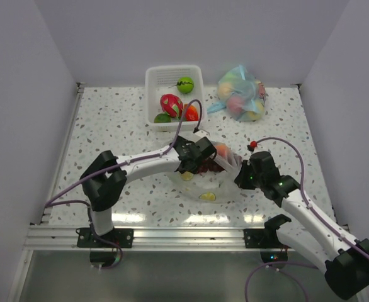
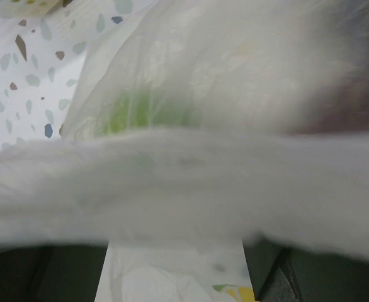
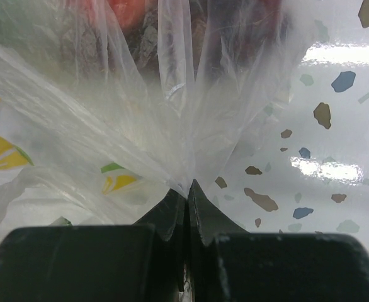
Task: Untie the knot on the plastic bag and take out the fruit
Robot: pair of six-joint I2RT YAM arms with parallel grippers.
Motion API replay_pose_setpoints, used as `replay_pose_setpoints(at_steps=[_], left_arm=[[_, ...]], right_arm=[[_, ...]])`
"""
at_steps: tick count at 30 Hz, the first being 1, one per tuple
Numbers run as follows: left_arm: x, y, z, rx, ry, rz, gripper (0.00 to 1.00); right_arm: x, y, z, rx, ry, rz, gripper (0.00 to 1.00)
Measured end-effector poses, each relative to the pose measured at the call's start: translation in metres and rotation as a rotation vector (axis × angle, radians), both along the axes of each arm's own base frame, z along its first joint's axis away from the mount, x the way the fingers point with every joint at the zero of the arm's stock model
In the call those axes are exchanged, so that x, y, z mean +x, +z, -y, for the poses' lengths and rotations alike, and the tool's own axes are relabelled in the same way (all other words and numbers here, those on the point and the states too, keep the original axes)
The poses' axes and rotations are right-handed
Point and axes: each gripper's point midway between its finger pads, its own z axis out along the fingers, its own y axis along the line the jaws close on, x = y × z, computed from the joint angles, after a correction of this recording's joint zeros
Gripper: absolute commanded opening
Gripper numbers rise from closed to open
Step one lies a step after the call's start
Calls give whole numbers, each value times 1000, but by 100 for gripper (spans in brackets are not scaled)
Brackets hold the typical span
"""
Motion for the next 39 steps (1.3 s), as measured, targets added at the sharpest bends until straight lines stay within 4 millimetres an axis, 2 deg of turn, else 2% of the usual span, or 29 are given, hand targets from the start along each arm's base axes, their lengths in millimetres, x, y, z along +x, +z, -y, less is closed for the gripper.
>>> replay_pose_setpoints(at_steps=[3,7,10,18,25,28,34,39], left_arm=[[9,-13,-23,38,52,7,83],[6,-30,-40,57,71,9,89],[4,-35,-44,38,78,23,92],[20,-21,-47,-141,165,129,100],[31,-1,-42,-317,252,224,98],[36,2,-41,-363,301,248,97],[47,-13,-55,-380,417,259,97],[56,-24,-67,-376,484,265,97]], right_arm=[[0,-2,0,1,1,1,0],[1,-5,-4,12,13,-4,0],[2,-8,-7,15,24,-16,0],[6,-8,-18,46,69,-15,0],[7,-3,-29,59,106,0,0],[5,1,-41,65,142,8,0],[-2,3,-70,73,231,8,0],[-2,2,-76,84,237,7,0]])
